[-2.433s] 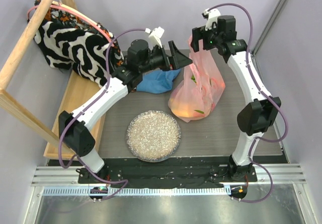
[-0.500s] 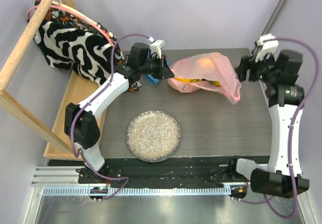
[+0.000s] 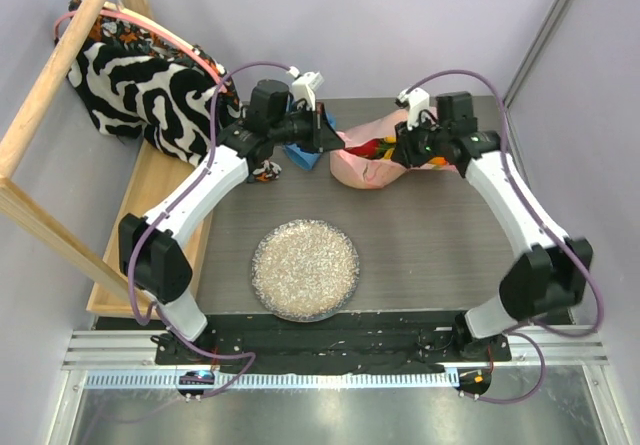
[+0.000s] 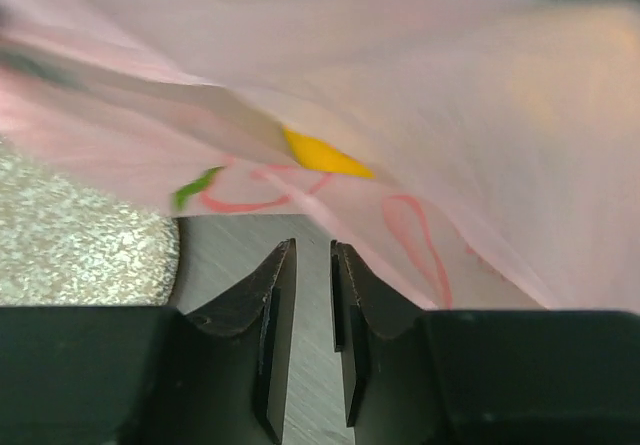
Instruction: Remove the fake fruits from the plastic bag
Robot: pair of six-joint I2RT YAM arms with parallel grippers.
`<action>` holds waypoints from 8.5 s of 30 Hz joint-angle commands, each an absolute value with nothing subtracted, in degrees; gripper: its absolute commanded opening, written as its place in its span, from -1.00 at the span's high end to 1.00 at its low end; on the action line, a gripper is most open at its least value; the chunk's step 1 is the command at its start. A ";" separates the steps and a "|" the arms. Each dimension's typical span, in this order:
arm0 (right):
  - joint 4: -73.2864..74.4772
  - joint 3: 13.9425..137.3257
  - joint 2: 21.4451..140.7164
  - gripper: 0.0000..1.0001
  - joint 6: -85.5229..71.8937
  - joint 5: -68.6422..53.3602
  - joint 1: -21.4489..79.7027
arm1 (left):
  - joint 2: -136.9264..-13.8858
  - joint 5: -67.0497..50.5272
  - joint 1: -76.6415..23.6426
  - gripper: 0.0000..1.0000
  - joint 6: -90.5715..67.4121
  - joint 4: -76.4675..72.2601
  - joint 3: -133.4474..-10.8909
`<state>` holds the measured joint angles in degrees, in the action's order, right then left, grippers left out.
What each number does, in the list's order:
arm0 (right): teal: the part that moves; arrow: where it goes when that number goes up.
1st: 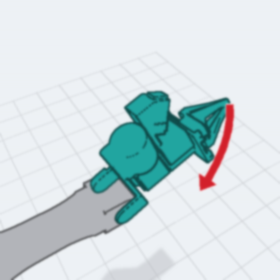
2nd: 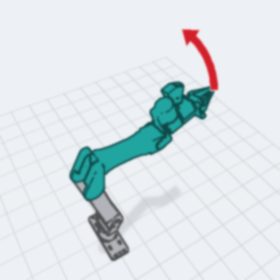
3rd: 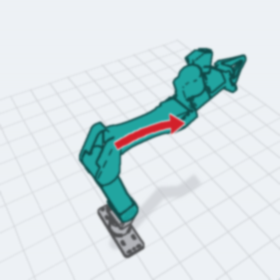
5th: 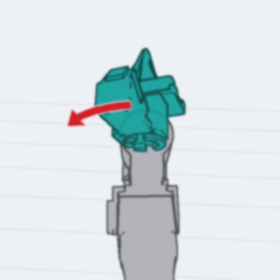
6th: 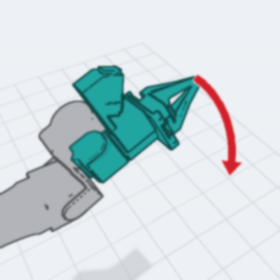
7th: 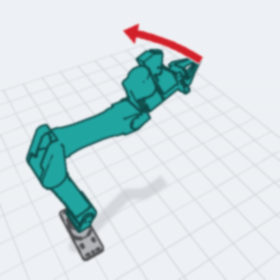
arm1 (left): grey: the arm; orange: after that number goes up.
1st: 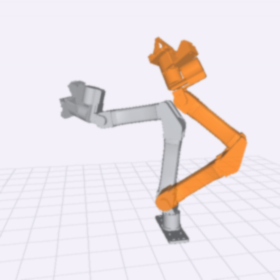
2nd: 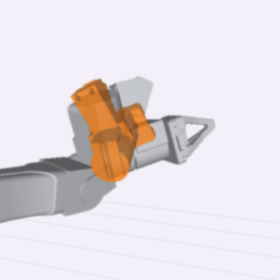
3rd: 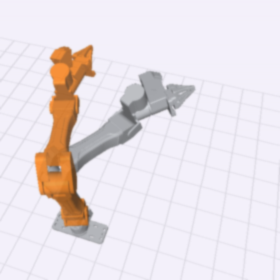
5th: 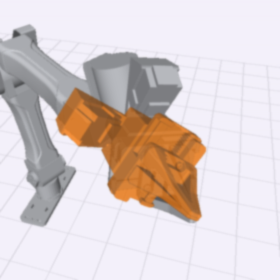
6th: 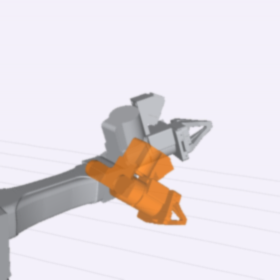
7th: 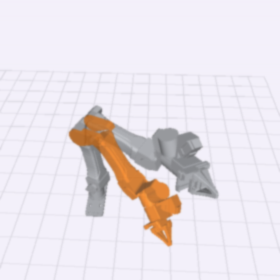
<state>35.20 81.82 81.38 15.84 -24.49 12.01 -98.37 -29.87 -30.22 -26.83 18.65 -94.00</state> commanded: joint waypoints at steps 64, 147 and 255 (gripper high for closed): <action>30.77 87.89 109.95 0.38 -22.85 16.69 21.54 | -89.12 -20.04 -29.88 0.94 -16.96 25.58 -80.95; 27.40 86.65 60.35 0.98 10.29 -27.15 15.97 | -74.28 -28.64 -16.45 -0.95 -9.74 31.82 -95.74; 17.21 73.23 70.87 -0.42 65.96 -17.61 58.37 | -64.15 -35.77 6.34 -0.72 -21.56 24.17 -91.83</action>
